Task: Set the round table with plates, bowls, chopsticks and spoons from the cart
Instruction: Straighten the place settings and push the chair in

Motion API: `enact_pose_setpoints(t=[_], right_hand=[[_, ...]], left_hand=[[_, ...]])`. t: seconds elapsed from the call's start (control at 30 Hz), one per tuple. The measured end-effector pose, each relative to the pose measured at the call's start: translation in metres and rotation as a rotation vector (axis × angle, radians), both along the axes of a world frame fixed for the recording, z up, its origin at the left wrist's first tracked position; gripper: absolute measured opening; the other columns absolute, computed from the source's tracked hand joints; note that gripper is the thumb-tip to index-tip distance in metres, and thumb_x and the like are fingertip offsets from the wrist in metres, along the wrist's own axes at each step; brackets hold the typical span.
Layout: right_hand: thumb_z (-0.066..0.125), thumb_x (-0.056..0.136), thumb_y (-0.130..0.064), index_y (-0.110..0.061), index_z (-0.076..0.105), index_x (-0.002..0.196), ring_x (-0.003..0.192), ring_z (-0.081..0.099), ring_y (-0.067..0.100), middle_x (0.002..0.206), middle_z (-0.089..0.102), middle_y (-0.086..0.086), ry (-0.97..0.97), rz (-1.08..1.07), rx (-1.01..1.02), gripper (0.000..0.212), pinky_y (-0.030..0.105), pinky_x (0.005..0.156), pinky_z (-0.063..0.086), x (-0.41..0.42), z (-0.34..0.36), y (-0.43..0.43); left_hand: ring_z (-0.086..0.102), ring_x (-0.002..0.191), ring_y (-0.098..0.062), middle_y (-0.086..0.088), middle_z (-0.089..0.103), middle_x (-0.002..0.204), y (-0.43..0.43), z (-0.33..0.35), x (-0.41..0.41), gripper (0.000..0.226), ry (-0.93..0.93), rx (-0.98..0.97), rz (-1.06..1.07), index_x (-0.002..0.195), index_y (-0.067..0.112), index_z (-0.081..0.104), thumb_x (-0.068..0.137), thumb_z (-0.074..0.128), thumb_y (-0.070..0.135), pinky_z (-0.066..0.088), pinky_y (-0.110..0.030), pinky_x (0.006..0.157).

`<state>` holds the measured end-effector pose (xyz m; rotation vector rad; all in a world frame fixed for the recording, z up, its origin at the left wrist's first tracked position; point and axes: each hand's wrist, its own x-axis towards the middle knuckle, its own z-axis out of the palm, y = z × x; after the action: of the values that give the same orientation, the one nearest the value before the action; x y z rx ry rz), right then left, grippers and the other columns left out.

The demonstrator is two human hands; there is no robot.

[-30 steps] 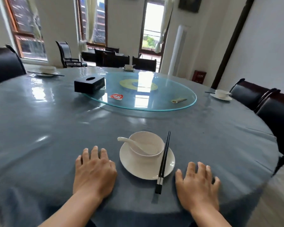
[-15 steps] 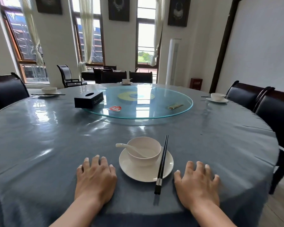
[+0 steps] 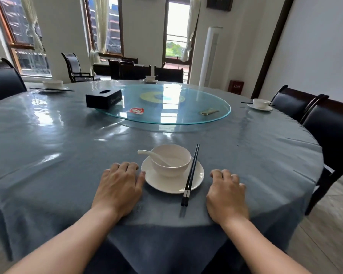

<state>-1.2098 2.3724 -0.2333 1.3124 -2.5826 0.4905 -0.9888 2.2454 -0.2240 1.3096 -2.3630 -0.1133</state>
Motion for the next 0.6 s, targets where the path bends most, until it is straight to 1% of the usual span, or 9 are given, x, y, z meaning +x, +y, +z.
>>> enact_pose_setpoints(t=[0.07, 0.13, 0.2, 0.27, 0.33, 0.4, 0.47, 0.53, 0.6], right_hand=[[0.037, 0.092, -0.008, -0.018, 0.059, 0.108, 0.102, 0.048, 0.026, 0.112, 0.053, 0.002, -0.095, 0.043, -0.082, 0.029, 0.036, 0.084, 0.034, -0.006, -0.005, 0.003], [0.037, 0.096, -0.012, -0.018, 0.060, 0.099, 0.095, 0.049, 0.028, 0.111, 0.053, 0.004, -0.257, 0.026, -0.136, 0.024, 0.036, 0.082, 0.037, -0.011, -0.003, 0.002], [0.040, 0.100, -0.026, -0.019, 0.060, 0.094, 0.099, 0.052, 0.029, 0.112, 0.056, 0.006, -0.430, -0.025, -0.149, 0.022, 0.040, 0.092, 0.041, -0.016, 0.006, -0.005], [0.044, 0.098, -0.046, -0.024, 0.059, 0.093, 0.100, 0.053, 0.023, 0.109, 0.059, 0.002, -0.551, -0.049, -0.171, 0.027, 0.044, 0.099, 0.038, -0.015, 0.015, -0.016], [0.048, 0.089, -0.062, -0.030, 0.059, 0.101, 0.096, 0.052, 0.015, 0.104, 0.057, -0.008, -0.538, -0.004, -0.173, 0.037, 0.040, 0.094, 0.030, -0.007, 0.017, -0.023], [0.045, 0.073, -0.072, -0.032, 0.057, 0.113, 0.101, 0.052, 0.011, 0.106, 0.054, -0.013, -0.507, 0.050, -0.189, 0.058, 0.038, 0.091, 0.025, 0.003, 0.013, -0.023], [0.038, 0.062, -0.078, -0.035, 0.053, 0.126, 0.116, 0.047, 0.013, 0.119, 0.050, -0.011, -0.454, 0.087, -0.193, 0.078, 0.039, 0.098, 0.025, 0.007, 0.009, -0.020], [0.037, 0.059, -0.084, -0.037, 0.050, 0.131, 0.125, 0.041, 0.014, 0.127, 0.046, -0.010, -0.383, 0.109, -0.164, 0.087, 0.041, 0.104, 0.024, 0.007, 0.007, -0.020], [0.037, 0.057, -0.090, -0.037, 0.052, 0.131, 0.127, 0.039, 0.013, 0.129, 0.045, -0.010, -0.348, 0.111, -0.135, 0.092, 0.040, 0.106, 0.024, 0.008, 0.007, -0.022]], left_hand=[[0.052, 0.113, -0.024, 0.001, 0.064, 0.116, 0.000, -0.002, 0.000, 0.038, 0.015, 0.006, -0.005, 0.114, 0.023, 0.060, 0.098, 0.034, 0.047, 0.038, -0.040, 0.097], [0.052, 0.111, -0.025, 0.002, 0.064, 0.113, 0.000, -0.003, 0.001, 0.037, 0.025, -0.005, -0.006, 0.110, 0.024, 0.061, 0.098, 0.035, 0.048, 0.039, -0.040, 0.095], [0.052, 0.111, -0.024, 0.003, 0.065, 0.111, 0.000, -0.002, 0.000, 0.037, 0.016, -0.008, -0.003, 0.108, 0.025, 0.061, 0.098, 0.034, 0.049, 0.038, -0.040, 0.093], [0.052, 0.110, -0.024, 0.003, 0.065, 0.111, -0.001, -0.001, 0.000, 0.039, 0.009, -0.009, -0.001, 0.107, 0.025, 0.061, 0.097, 0.032, 0.050, 0.038, -0.040, 0.093], [0.052, 0.109, -0.024, 0.003, 0.065, 0.111, -0.002, -0.003, -0.001, 0.042, 0.020, -0.007, -0.010, 0.107, 0.025, 0.061, 0.096, 0.030, 0.052, 0.039, -0.040, 0.093], [0.052, 0.109, -0.024, 0.003, 0.065, 0.110, -0.003, -0.005, 0.000, 0.045, 0.040, -0.011, -0.016, 0.106, 0.025, 0.061, 0.095, 0.029, 0.055, 0.039, -0.040, 0.093], [0.052, 0.109, -0.024, 0.003, 0.064, 0.110, -0.004, -0.006, 0.001, 0.047, 0.049, -0.009, -0.020, 0.106, 0.025, 0.060, 0.094, 0.027, 0.058, 0.038, -0.041, 0.093], [0.052, 0.109, -0.024, 0.003, 0.064, 0.110, -0.004, -0.006, 0.001, 0.048, 0.044, -0.002, -0.020, 0.106, 0.025, 0.059, 0.093, 0.026, 0.059, 0.038, -0.041, 0.093], [0.052, 0.109, -0.025, 0.003, 0.064, 0.110, -0.004, -0.005, 0.000, 0.049, 0.034, -0.001, -0.017, 0.106, 0.025, 0.059, 0.093, 0.026, 0.059, 0.038, -0.041, 0.092]])
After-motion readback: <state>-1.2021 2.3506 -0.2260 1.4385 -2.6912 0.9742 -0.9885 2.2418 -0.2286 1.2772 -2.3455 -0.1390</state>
